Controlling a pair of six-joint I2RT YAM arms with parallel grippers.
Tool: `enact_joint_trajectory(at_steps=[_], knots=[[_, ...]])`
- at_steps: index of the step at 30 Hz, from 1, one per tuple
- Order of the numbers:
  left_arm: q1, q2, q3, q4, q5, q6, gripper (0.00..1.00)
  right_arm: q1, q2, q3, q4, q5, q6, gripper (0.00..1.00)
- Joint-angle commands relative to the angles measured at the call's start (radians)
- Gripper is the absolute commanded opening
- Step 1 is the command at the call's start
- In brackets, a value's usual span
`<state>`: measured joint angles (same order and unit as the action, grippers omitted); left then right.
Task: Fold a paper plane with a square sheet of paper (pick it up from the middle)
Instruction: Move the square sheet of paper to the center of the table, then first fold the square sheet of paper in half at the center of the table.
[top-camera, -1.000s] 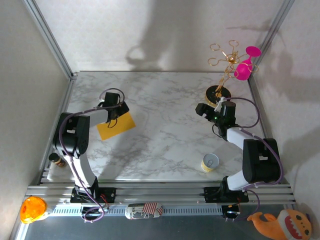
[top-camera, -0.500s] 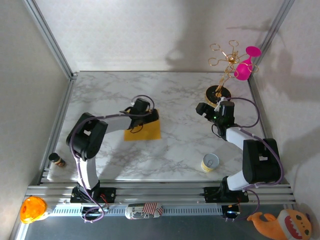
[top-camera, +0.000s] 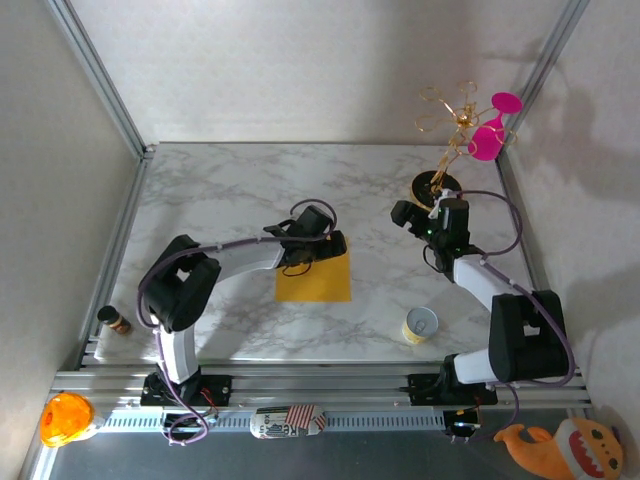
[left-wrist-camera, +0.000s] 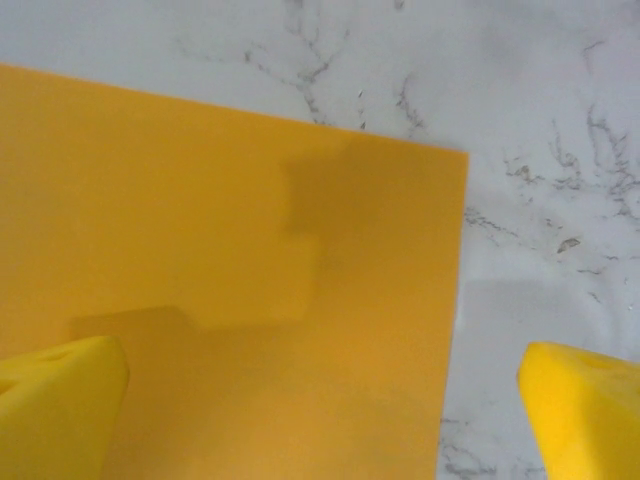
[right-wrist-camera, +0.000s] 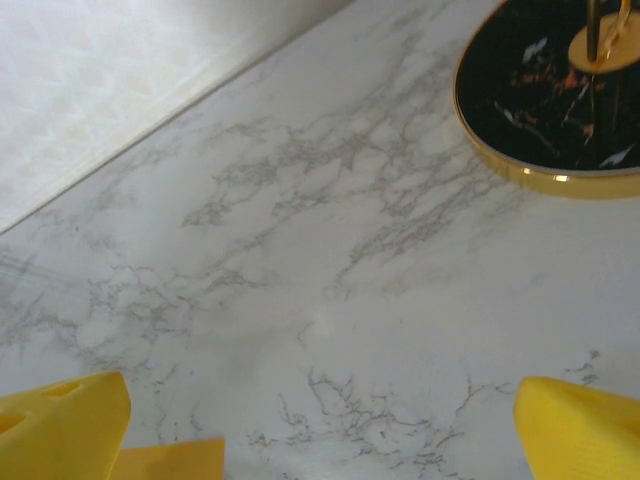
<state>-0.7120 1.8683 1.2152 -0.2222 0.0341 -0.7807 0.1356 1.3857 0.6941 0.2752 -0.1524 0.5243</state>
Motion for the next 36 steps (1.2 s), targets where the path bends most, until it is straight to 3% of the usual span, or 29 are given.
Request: enact_joint_trajectory(at_steps=[1,16,20,26,36], knots=[[0.000,-0.050,0.058,-0.189,-0.096,0.091,0.99,0.005,-0.039,0.033,-0.051,0.037,-0.043,0.99],[-0.050,0.131,0.267,-0.450,-0.168,0.211,0.98,0.005,0.020,0.085,-0.121,0.024,-0.035,0.99],[-0.052,0.153,0.258,-0.427,-0.120,0.204,0.98,0.006,0.029,0.088,-0.125,0.022,-0.034,0.99],[-0.047,0.166,0.239,-0.398,-0.189,0.169,0.95,0.006,0.046,0.091,-0.125,0.001,-0.033,0.99],[-0.048,0.195,0.205,-0.359,-0.134,0.156,0.94,0.006,0.052,0.099,-0.125,-0.009,-0.040,0.99]])
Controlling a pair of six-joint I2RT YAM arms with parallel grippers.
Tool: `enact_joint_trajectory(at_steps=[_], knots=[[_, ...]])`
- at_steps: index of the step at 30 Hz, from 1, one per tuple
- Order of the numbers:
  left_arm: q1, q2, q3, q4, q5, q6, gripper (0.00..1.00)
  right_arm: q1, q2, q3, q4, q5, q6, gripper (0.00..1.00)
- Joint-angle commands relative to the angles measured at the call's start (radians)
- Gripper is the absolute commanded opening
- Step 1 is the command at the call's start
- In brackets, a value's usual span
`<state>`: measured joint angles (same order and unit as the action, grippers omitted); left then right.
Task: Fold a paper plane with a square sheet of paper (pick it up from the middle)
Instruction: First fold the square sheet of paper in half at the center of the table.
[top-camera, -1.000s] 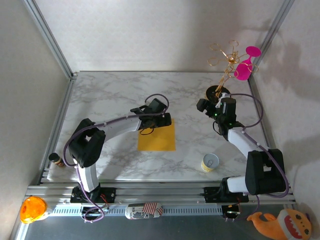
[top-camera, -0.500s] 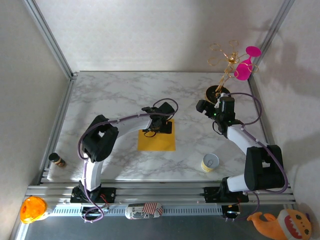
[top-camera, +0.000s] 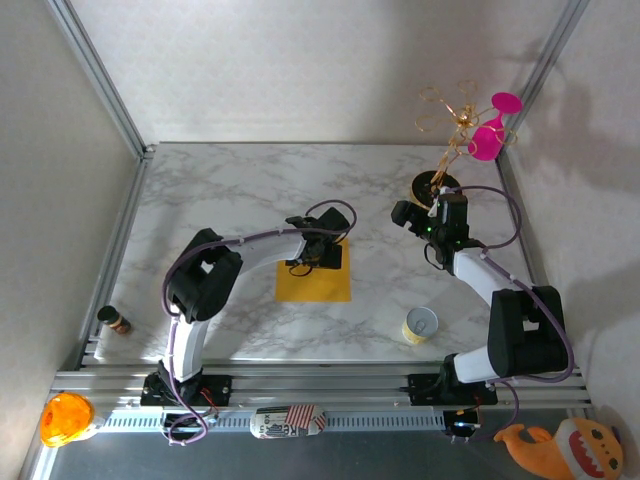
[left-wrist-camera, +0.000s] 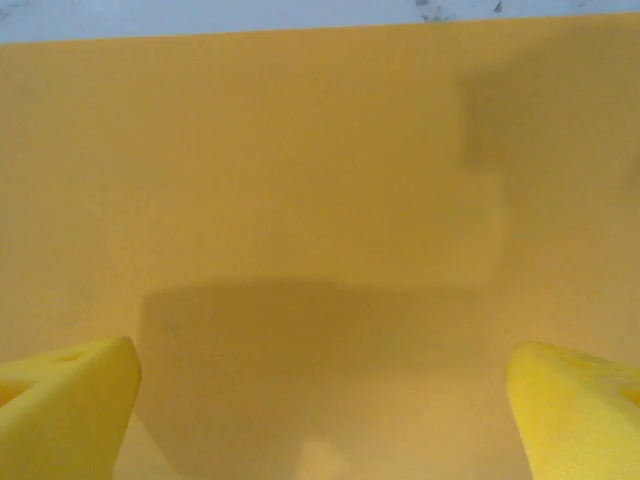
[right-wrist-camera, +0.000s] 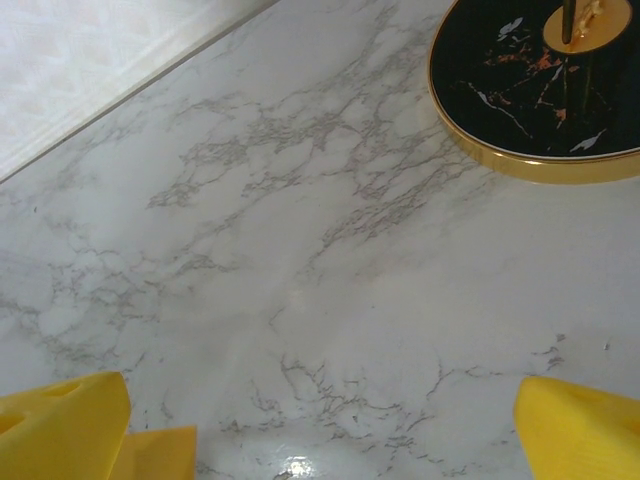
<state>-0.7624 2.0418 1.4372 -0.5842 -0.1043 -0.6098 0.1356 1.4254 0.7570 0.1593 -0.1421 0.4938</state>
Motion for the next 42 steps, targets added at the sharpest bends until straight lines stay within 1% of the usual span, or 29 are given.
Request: enact_joint_trajectory(at_steps=[1,8,12,23,26,27,29,31,34,37,39,42], knots=[[0.001,0.027,-0.017,0.003,0.004,-0.015,0.94,0.006,0.015,0.037,-0.010,-0.019,-0.011,0.99],[0.002,0.050,-0.050,0.023,0.005,-0.025,0.92,0.006,0.019,0.050,-0.029,-0.002,-0.014,0.99],[0.003,0.070,-0.067,0.027,-0.012,-0.044,0.91,0.006,0.012,0.041,-0.014,0.013,-0.011,0.99],[0.002,0.077,-0.077,0.015,-0.039,-0.059,0.87,0.006,0.017,0.042,0.002,-0.009,0.008,0.99],[0.003,0.060,-0.075,0.024,-0.024,-0.064,0.82,0.006,0.019,0.042,0.002,-0.008,0.011,0.99],[0.003,0.049,-0.075,0.032,-0.015,-0.064,0.79,0.006,0.020,0.043,0.002,-0.008,0.014,0.99],[0.003,0.022,-0.076,0.056,0.006,-0.062,0.69,0.006,0.023,0.045,0.003,-0.011,0.018,0.99],[0.003,-0.022,-0.081,0.086,0.030,-0.059,0.58,0.006,0.026,0.048,0.006,-0.014,0.026,0.99],[0.009,-0.093,-0.092,0.130,0.072,-0.051,0.46,0.006,0.029,0.053,0.010,-0.021,0.038,0.99],[0.044,-0.172,-0.127,0.202,0.222,-0.036,0.34,0.006,0.027,0.056,0.009,-0.031,0.048,0.99],[0.069,-0.220,-0.154,0.254,0.321,-0.033,0.32,0.006,0.023,0.056,0.009,-0.046,0.051,0.99],[0.103,-0.278,-0.189,0.328,0.460,-0.033,0.31,0.006,0.015,0.053,0.008,-0.088,0.052,0.99]])
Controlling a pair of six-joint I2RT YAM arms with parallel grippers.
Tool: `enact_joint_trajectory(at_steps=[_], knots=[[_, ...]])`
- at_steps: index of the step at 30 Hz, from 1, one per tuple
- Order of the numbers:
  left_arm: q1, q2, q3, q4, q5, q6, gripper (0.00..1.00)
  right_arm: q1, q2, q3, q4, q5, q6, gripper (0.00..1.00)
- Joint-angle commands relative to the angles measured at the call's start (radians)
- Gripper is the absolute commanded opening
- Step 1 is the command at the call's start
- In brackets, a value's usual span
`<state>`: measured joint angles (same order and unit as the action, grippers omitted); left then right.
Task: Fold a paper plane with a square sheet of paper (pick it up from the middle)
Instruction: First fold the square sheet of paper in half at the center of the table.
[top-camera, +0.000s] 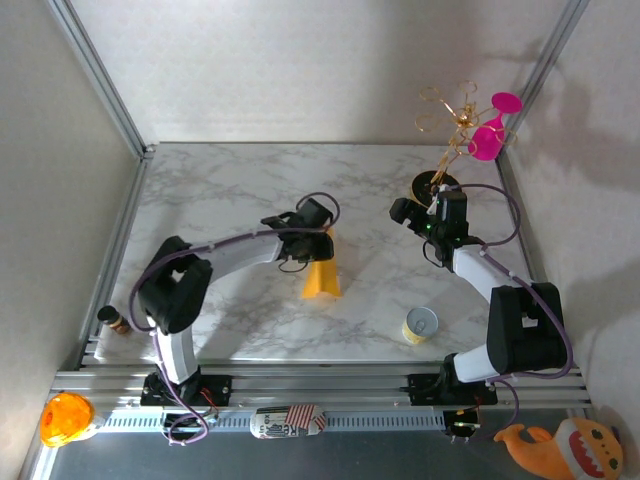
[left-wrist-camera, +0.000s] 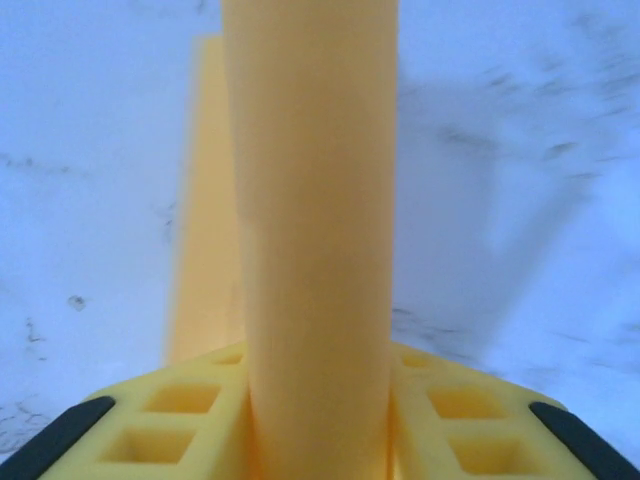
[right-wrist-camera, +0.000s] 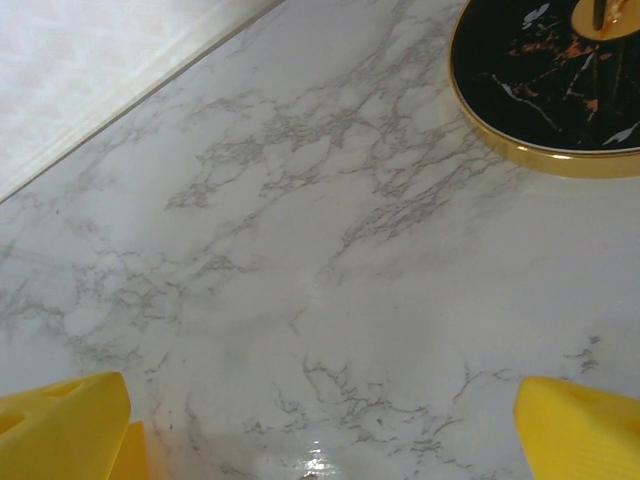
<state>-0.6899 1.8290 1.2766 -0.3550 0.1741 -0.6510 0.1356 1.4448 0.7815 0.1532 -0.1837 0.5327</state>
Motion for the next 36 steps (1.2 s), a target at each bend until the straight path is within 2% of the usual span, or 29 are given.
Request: enact_joint_trajectory(at_steps=[1,6,11,14,16,21,32,36], knots=[[0.041,-0.080,-0.043,0.134,0.228,0.007,0.31,0.006,-0.006,0.029,0.014,-0.068,0.015,0.99],[0.098,-0.088,-0.111,0.266,0.341,-0.013,0.30,0.016,0.005,0.030,0.018,-0.215,0.020,0.95],[0.141,-0.026,-0.127,0.287,0.349,0.023,0.28,0.071,0.054,0.039,-0.001,-0.342,0.018,0.86],[0.160,0.013,-0.135,0.286,0.340,0.048,0.27,0.126,0.080,0.042,-0.019,-0.349,0.022,0.81],[0.169,0.033,-0.139,0.273,0.323,0.067,0.27,0.159,0.095,0.042,-0.020,-0.343,0.031,0.74],[0.182,0.055,-0.163,0.249,0.266,0.108,0.28,0.231,0.191,0.083,-0.042,-0.369,0.059,0.44],[0.190,0.091,-0.167,0.227,0.221,0.135,0.25,0.356,0.362,0.193,-0.063,-0.374,0.115,0.18],[0.191,0.103,-0.161,0.217,0.214,0.145,0.24,0.377,0.412,0.228,-0.085,-0.372,0.120,0.14]])
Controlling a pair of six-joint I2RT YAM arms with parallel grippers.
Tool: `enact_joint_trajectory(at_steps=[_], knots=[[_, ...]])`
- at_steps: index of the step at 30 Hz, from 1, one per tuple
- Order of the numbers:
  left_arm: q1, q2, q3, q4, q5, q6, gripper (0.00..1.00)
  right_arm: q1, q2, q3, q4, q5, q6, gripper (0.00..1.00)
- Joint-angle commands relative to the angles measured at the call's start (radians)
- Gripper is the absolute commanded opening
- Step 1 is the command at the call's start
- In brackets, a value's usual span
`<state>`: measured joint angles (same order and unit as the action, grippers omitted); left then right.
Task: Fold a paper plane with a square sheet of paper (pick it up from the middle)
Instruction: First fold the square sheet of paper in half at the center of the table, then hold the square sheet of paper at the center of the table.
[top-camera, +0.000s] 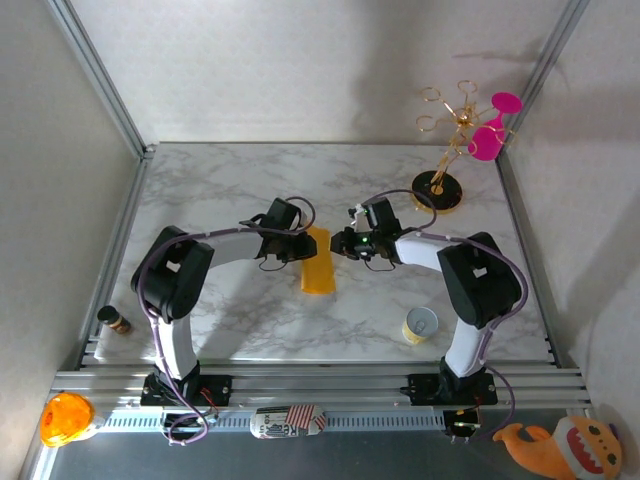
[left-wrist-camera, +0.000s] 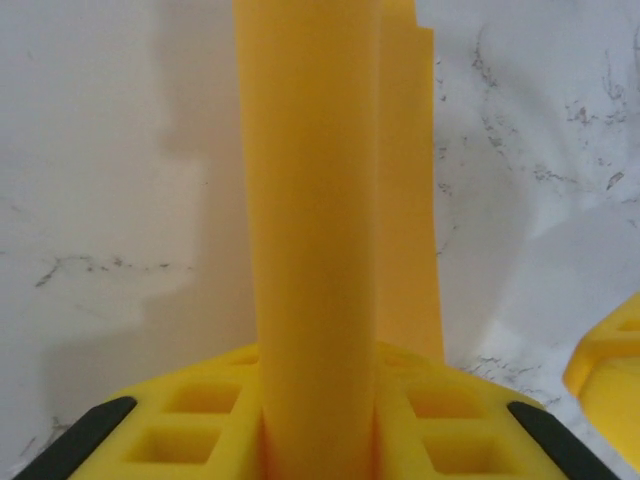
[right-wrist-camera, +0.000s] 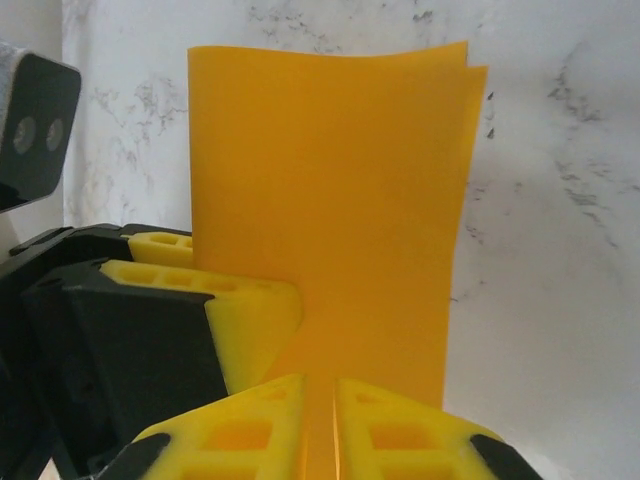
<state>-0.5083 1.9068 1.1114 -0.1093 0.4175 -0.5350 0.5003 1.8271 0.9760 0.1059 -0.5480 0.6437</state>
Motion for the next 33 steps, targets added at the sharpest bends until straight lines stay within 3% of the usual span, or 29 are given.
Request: enact_joint_trajectory(at_steps=[1,15,26,33], knots=[[0.010,0.026,0.004,-0.030,-0.029,0.030,0.24,0.017,0.041,0.042,-0.043,-0.007,0.010,0.13],[0.013,0.010,0.001,-0.036,-0.029,0.019,0.27,0.049,0.135,0.058,-0.115,0.093,0.031,0.08],[-0.004,-0.152,-0.119,-0.063,-0.191,-0.170,0.62,0.056,0.138,0.043,-0.130,0.141,0.061,0.09],[-0.064,-0.152,-0.108,-0.070,-0.222,-0.204,0.67,0.055,0.135,0.043,-0.123,0.130,0.073,0.09]])
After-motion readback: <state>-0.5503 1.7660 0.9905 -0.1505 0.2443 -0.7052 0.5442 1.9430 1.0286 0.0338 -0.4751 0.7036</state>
